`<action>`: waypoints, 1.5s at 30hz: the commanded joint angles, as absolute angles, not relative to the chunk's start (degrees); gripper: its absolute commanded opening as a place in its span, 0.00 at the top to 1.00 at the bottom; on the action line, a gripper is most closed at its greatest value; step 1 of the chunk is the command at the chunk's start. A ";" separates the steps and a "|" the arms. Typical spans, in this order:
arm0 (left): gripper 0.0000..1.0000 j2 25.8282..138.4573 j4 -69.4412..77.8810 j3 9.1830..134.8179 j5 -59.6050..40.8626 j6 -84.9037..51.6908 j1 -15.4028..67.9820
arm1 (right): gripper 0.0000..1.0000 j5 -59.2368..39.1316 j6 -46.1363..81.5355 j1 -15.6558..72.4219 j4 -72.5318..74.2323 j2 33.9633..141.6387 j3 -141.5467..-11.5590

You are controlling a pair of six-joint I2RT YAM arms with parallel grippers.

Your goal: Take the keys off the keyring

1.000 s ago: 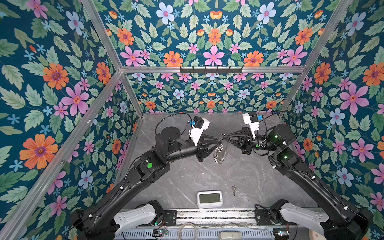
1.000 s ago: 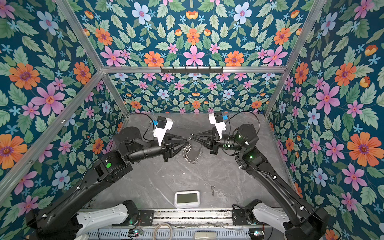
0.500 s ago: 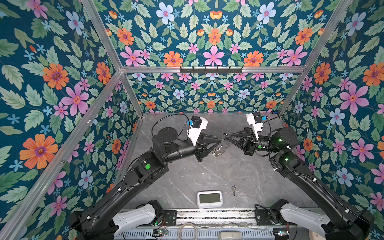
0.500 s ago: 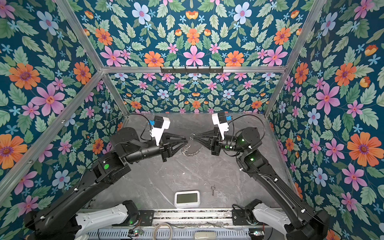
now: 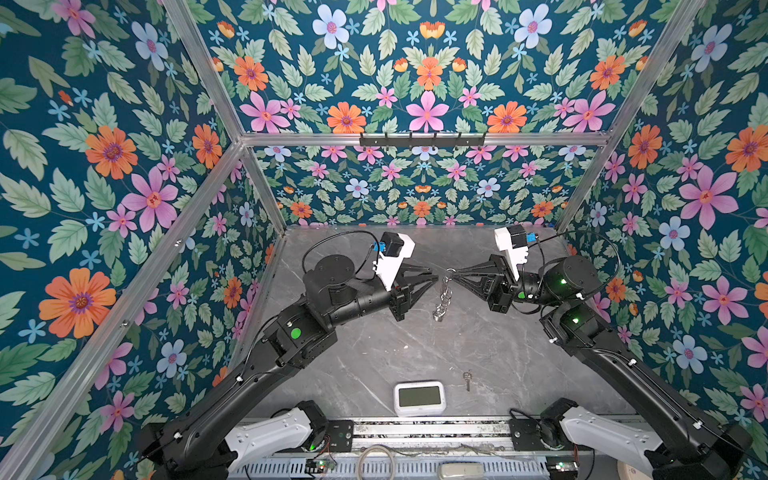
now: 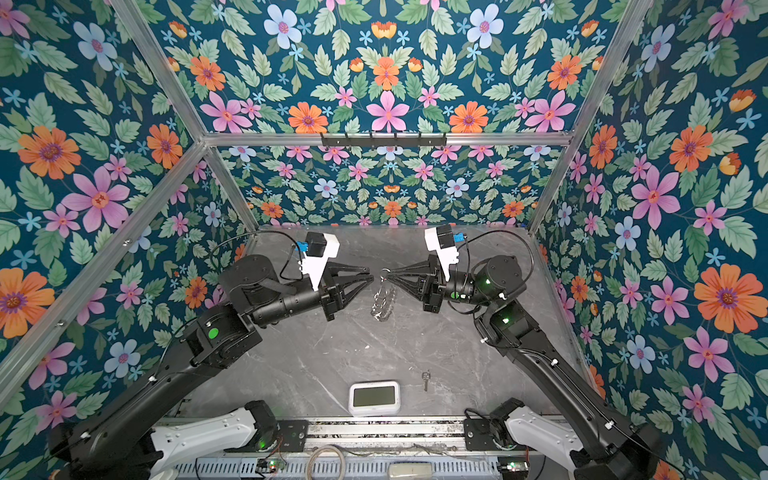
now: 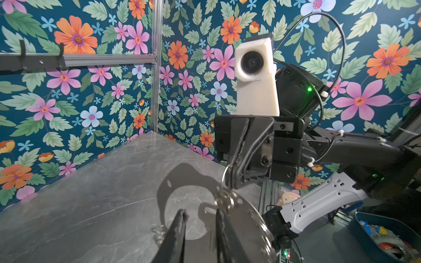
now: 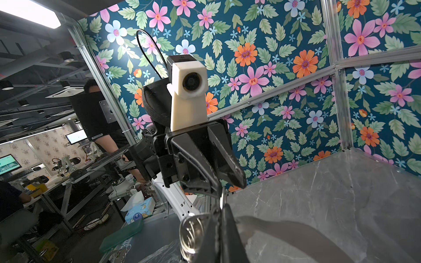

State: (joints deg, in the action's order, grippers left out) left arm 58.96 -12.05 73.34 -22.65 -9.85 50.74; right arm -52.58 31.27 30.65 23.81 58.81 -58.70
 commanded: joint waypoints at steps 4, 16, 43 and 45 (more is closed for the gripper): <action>0.75 60.29 -8.86 74.42 -26.79 -7.90 50.73 | 1.00 -54.64 30.95 30.93 25.99 58.89 -59.18; 0.87 60.77 -7.44 74.47 -30.59 -8.34 50.74 | 1.00 -54.76 32.78 31.06 28.40 59.54 -59.03; 1.00 63.09 -21.80 82.13 -25.79 -9.33 50.75 | 0.56 -56.61 20.63 29.03 3.60 58.50 -66.18; 1.00 63.84 -23.70 83.41 -25.33 -9.56 50.82 | 0.60 -58.09 17.24 29.02 -0.71 60.30 -69.20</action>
